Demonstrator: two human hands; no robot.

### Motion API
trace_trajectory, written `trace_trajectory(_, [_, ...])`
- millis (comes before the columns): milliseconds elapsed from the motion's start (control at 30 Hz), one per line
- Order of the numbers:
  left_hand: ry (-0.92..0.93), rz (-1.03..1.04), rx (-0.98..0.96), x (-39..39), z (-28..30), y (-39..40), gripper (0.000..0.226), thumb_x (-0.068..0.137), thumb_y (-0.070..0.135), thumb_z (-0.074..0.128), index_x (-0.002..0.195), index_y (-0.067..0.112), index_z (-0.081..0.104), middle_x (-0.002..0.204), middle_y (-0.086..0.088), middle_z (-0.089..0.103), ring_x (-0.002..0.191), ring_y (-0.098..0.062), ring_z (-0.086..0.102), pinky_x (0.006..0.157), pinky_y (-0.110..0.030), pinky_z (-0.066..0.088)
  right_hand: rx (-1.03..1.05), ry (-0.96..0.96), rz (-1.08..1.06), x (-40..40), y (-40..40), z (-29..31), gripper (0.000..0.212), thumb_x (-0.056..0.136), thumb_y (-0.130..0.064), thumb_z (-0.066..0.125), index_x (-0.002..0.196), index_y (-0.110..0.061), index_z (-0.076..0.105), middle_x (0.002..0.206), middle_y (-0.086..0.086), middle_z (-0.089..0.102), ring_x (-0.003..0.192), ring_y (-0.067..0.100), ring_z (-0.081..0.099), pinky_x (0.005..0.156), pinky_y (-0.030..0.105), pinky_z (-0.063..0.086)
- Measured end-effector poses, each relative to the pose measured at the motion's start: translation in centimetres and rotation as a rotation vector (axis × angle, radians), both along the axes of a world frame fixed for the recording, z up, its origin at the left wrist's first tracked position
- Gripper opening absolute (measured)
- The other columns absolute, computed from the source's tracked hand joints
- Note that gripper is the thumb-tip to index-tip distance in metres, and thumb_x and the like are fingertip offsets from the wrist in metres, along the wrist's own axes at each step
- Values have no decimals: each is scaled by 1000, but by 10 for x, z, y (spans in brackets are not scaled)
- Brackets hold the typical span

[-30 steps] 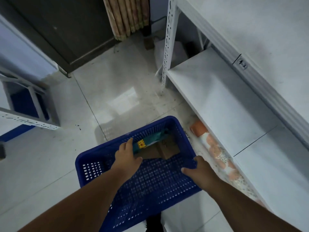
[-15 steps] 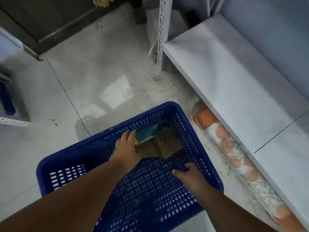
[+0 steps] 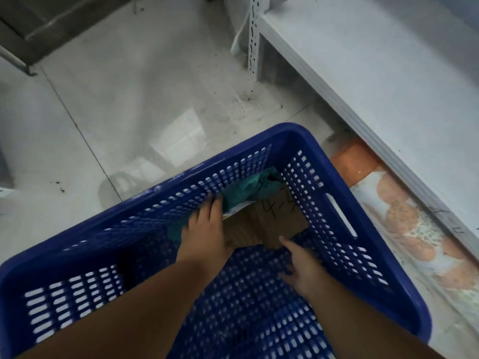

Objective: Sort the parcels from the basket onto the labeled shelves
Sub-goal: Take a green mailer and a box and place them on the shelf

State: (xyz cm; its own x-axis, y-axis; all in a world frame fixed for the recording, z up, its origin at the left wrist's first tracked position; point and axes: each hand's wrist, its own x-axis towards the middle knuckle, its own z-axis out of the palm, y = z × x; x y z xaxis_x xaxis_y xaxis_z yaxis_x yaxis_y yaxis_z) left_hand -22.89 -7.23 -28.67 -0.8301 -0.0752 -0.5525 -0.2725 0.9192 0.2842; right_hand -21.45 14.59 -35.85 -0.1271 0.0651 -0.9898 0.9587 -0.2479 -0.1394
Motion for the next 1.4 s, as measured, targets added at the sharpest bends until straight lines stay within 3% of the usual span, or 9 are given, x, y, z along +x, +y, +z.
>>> trace_trajectory(100, [85,30,-42,-3,-13,-1,107,92,23,75,165,27,-3,171,1,11,156,-30,16,124,-54,26,-82,31,-131,-9,-6,-17,46,90,-43,78,125,-19,63,114,10,64,105,31,65,97,49,57])
trace_trajectory(200, [80,63,-111,-4,-23,-2,87,95,14,67,162,26,13,162,-6,26,150,-34,26,120,-56,31,-64,41,-216,-15,-17,-33,52,93,-39,75,136,-14,62,132,12,62,116,32,62,101,51,54])
trace_trajectory(333, [51,171,-33,3,-22,-8,61,96,16,66,150,25,41,149,-6,43,134,-35,45,106,-52,49,-69,69,-270,-25,-22,-39,38,98,-35,69,129,-13,64,124,14,66,117,33,62,107,53,50])
trace_trajectory(667, [142,225,101,42,10,-38,60,96,32,71,149,35,45,134,11,44,122,-17,49,102,-36,50,-217,101,-273,-55,-41,-65,79,88,-58,72,150,-13,52,153,15,53,132,37,57,112,60,45])
trace_trajectory(800, [127,298,137,59,16,-52,57,93,26,74,144,36,50,122,16,45,110,-12,53,92,-33,51,-156,131,-372,-53,-29,-54,61,96,-44,69,145,-10,59,140,20,64,124,38,63,97,54,55])
trace_trajectory(900, [132,361,137,68,32,-54,48,92,29,75,136,34,56,115,15,48,101,-9,54,85,-34,52,-172,105,-407,-29,-18,-23,49,98,-38,69,137,-9,64,125,20,71,113,39,67,84,51,58])
trace_trajectory(1133, [116,497,167,59,114,-48,48,89,33,79,132,32,59,112,15,54,98,-3,56,87,-33,55,-79,-6,-299,-1,13,64,39,98,-17,66,136,-7,60,115,19,64,105,38,60,103,54,50])
trace_trajectory(1267, [133,538,193,54,166,-45,40,85,34,80,122,32,64,112,7,61,93,-6,62,83,-40,59,-95,59,-249,1,16,130,18,97,-17,69,114,-12,66,111,11,68,95,27,62,71,37,46])
trace_trajectory(1400, [165,566,243,58,216,-42,55,69,61,71,119,37,65,113,10,70,96,-9,70,83,-43,64,-134,128,-234,5,24,192,10,98,-13,66,108,-12,69,97,9,69,83,24,62,67,33,40])
